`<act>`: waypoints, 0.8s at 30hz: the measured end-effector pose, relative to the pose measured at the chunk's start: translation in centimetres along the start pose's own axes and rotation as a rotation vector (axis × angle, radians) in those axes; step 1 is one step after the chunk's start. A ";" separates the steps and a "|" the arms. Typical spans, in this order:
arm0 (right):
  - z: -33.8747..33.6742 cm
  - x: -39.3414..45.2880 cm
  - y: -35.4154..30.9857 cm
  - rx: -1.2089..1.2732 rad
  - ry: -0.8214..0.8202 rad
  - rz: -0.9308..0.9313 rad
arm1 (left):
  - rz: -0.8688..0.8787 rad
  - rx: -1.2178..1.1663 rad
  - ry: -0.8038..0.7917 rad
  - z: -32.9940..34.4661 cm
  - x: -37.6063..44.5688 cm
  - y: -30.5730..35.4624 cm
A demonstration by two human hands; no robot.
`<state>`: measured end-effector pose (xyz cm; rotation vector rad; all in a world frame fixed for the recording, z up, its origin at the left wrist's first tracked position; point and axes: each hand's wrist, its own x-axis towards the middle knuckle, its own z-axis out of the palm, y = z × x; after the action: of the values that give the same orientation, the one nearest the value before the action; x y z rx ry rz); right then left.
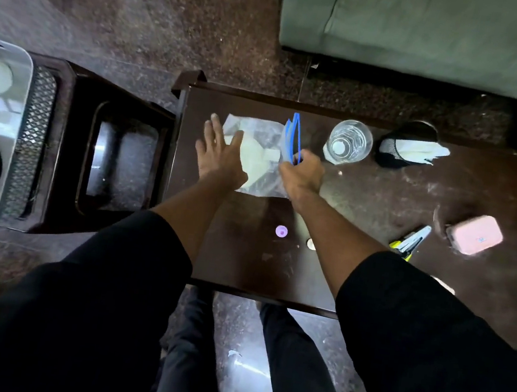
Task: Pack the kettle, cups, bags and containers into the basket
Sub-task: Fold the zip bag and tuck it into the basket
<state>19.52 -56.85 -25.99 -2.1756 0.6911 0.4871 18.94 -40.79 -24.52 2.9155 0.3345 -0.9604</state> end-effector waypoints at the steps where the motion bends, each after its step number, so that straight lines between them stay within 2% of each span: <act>1: 0.1 -0.4 -0.2 0.019 -0.008 -0.020 | 0.040 0.043 0.119 0.1 -0.2 0.0; 2: 0.2 -0.7 -0.4 0.028 -0.008 -0.032 | 0.106 0.006 0.204 0.4 -0.3 0.2; 3: 0.2 -1.0 -0.5 0.031 0.007 -0.038 | 0.189 -0.113 0.203 0.6 -0.4 0.5; 5: 0.4 -1.6 -1.0 0.056 0.057 -0.036 | 0.280 -0.465 0.057 1.4 -0.6 1.0; 7: 0.7 -2.2 -1.4 0.082 0.088 -0.071 | 0.199 -0.680 -0.042 1.6 -0.6 1.8; 10: 1.2 -2.9 -1.5 0.081 0.076 -0.202 | 0.120 -0.824 -0.173 0.6 0.1 2.5; 14: 1.7 -3.1 -1.1 -0.008 -0.070 -0.249 | 0.055 -1.073 -0.359 -1.2 0.6 2.6; 16: 1.7 -3.3 -1.0 -0.034 -0.092 -0.304 | -0.022 -1.120 -0.326 -1.4 1.3 2.7; 19: 1.6 -3.4 -0.9 0.012 -0.011 -0.365 | -0.147 -1.045 -0.153 -0.5 2.0 2.3; 22: 1.5 -2.6 -1.2 0.079 0.099 -0.343 | -0.102 -0.976 -0.047 0.4 1.3 1.6; 24: 1.3 -1.4 -2.0 0.141 0.021 -0.334 | -0.054 -0.991 -0.037 0.8 1.1 0.8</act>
<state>19.48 -54.31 -24.91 -2.1095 0.3494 0.2334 19.50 -41.45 -25.80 1.9854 0.6557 -0.5874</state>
